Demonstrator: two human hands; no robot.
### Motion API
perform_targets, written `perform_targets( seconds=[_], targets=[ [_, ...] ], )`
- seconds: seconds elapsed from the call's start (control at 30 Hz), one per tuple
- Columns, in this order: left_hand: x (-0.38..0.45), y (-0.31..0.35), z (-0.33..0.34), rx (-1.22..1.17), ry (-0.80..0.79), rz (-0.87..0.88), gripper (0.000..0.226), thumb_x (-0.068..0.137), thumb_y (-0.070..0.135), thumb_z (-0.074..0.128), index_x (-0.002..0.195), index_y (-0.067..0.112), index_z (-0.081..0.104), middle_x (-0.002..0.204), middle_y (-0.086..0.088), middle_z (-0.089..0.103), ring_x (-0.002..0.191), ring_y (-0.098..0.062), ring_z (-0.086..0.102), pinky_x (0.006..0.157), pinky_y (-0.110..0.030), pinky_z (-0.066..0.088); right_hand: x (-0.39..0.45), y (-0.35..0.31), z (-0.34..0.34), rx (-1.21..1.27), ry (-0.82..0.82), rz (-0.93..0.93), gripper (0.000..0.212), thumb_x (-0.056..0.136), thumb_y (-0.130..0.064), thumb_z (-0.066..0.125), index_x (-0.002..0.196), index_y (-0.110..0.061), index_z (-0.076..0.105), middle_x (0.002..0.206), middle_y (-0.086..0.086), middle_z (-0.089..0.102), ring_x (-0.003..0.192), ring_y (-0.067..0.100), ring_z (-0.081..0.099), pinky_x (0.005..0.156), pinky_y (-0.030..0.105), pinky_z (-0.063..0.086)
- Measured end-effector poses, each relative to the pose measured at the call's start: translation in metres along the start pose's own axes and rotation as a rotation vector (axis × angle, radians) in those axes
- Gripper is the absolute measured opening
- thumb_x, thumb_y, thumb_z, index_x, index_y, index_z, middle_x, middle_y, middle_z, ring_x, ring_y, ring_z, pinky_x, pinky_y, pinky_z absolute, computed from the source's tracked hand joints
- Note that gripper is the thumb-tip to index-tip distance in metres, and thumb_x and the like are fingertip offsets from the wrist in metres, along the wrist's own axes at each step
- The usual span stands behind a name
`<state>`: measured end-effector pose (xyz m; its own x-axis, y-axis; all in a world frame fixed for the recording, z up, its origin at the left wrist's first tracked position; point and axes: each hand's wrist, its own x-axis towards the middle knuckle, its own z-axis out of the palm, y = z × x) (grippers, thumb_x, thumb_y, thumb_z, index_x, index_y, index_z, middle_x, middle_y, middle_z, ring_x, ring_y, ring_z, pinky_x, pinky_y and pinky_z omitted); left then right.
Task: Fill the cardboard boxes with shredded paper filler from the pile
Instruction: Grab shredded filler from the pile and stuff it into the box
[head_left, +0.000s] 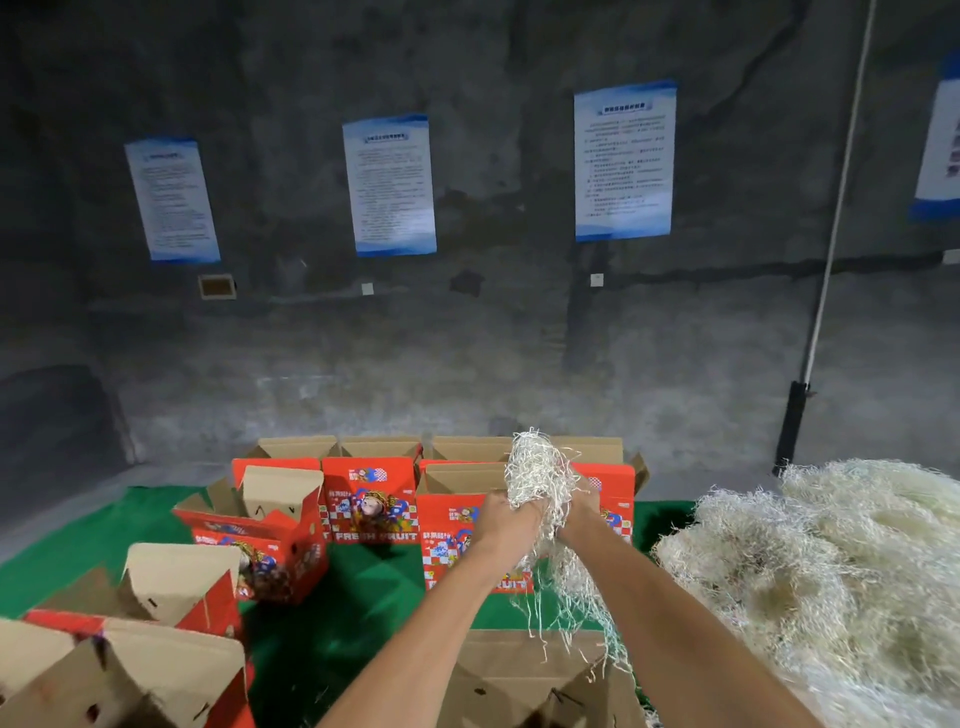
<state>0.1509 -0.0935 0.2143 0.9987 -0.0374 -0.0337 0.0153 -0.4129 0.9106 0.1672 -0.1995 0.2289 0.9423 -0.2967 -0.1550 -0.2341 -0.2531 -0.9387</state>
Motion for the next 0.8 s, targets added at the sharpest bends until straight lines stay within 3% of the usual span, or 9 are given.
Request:
perform_targets(
  seconds=[0.07, 0.17, 0.23, 0.33, 0.47, 0.57, 0.63, 0.7, 0.8],
  targets=[
    [0.0, -0.006, 0.001, -0.02, 0.006, -0.01, 0.073, 0.096, 0.043, 0.057, 0.149, 0.005, 0.025, 0.126, -0.006, 0.056, 0.094, -0.01, 0.049, 0.103, -0.032, 0.04, -0.003, 0.005, 0.002, -0.363, 0.068, -0.027, 0.039, 0.106, -0.022, 0.039, 0.143, -0.01, 0.044, 0.146, 0.004, 0.047, 0.133, 0.014, 0.044, 0.114, 0.024, 0.028],
    [0.006, -0.012, 0.003, -0.005, 0.037, -0.004, 0.067, 0.097, 0.042, 0.056, 0.146, 0.006, 0.028, 0.093, 0.007, 0.051, 0.074, 0.001, 0.045, 0.087, -0.023, 0.036, 0.008, 0.01, 0.007, -0.363, 0.135, -0.146, 0.043, 0.104, -0.021, 0.044, 0.147, -0.013, 0.04, 0.145, 0.004, 0.046, 0.137, 0.02, 0.04, 0.115, 0.026, 0.025],
    [0.006, -0.013, 0.002, -0.035, 0.027, -0.019, 0.069, 0.098, 0.043, 0.055, 0.149, 0.007, 0.025, 0.11, -0.007, 0.06, 0.093, -0.015, 0.063, 0.092, -0.03, 0.047, 0.003, 0.01, 0.009, -0.554, 0.121, -0.196, 0.042, 0.105, -0.025, 0.044, 0.146, -0.014, 0.041, 0.143, 0.004, 0.048, 0.133, 0.019, 0.043, 0.114, 0.026, 0.027],
    [0.008, -0.017, -0.001, -0.149, 0.022, -0.087, 0.073, 0.097, 0.042, 0.052, 0.155, 0.013, 0.018, 0.155, -0.01, 0.034, 0.141, -0.029, 0.037, 0.114, -0.043, 0.03, 0.007, 0.004, 0.011, -0.366, 0.097, -0.123, 0.035, 0.103, -0.009, 0.048, 0.136, 0.001, 0.047, 0.135, 0.019, 0.055, 0.106, 0.016, 0.06, 0.09, 0.012, 0.045],
    [0.016, -0.023, -0.024, -0.511, 0.045, -0.218, 0.058, 0.099, 0.037, 0.049, 0.15, 0.014, 0.033, 0.153, -0.009, 0.04, 0.138, -0.029, 0.041, 0.111, -0.042, 0.038, 0.014, -0.012, 0.005, -0.537, 0.083, -0.225, 0.034, 0.095, -0.008, 0.056, 0.129, -0.014, 0.053, 0.113, 0.011, 0.066, 0.098, 0.026, 0.065, 0.08, 0.035, 0.053],
    [0.02, -0.033, -0.052, -0.756, 0.038, -0.241, 0.043, 0.105, 0.018, 0.042, 0.146, 0.003, 0.037, 0.149, -0.019, 0.044, 0.133, -0.041, 0.045, 0.085, -0.027, 0.056, 0.01, -0.005, -0.001, -0.392, -0.048, -0.328, 0.047, 0.089, -0.031, 0.071, 0.132, -0.029, 0.052, 0.083, -0.003, 0.064, 0.072, 0.016, 0.064, 0.062, 0.031, 0.052],
    [0.02, -0.044, -0.065, -0.872, -0.016, -0.257, 0.046, 0.102, 0.015, 0.048, 0.146, 0.003, 0.036, 0.149, -0.022, 0.042, 0.131, -0.043, 0.047, 0.098, -0.035, 0.052, 0.009, 0.013, -0.003, -0.323, -0.072, -0.27, 0.05, 0.089, -0.044, 0.07, 0.13, -0.019, 0.057, 0.093, 0.0, 0.068, 0.09, 0.026, 0.07, 0.08, 0.04, 0.059],
    [0.015, -0.053, -0.07, -1.019, -0.067, -0.291, 0.055, 0.101, 0.036, 0.049, 0.147, 0.008, 0.041, 0.15, -0.021, 0.043, 0.131, -0.039, 0.049, 0.111, -0.045, 0.04, 0.011, 0.03, 0.003, -0.23, -0.074, -0.135, 0.058, 0.096, -0.046, 0.059, 0.134, -0.002, 0.052, 0.118, 0.017, 0.064, 0.108, 0.034, 0.064, 0.099, 0.049, 0.05],
    [0.008, -0.067, -0.057, -1.082, -0.177, -0.348, 0.065, 0.093, 0.061, 0.048, 0.143, 0.02, 0.04, 0.143, -0.025, 0.048, 0.123, -0.039, 0.055, 0.088, -0.046, 0.054, 0.005, 0.038, 0.02, 0.264, -0.152, 0.057, 0.074, 0.1, -0.052, 0.043, 0.153, -0.006, 0.022, 0.153, 0.02, 0.034, 0.137, 0.034, 0.041, 0.118, 0.05, 0.028]
  ],
)
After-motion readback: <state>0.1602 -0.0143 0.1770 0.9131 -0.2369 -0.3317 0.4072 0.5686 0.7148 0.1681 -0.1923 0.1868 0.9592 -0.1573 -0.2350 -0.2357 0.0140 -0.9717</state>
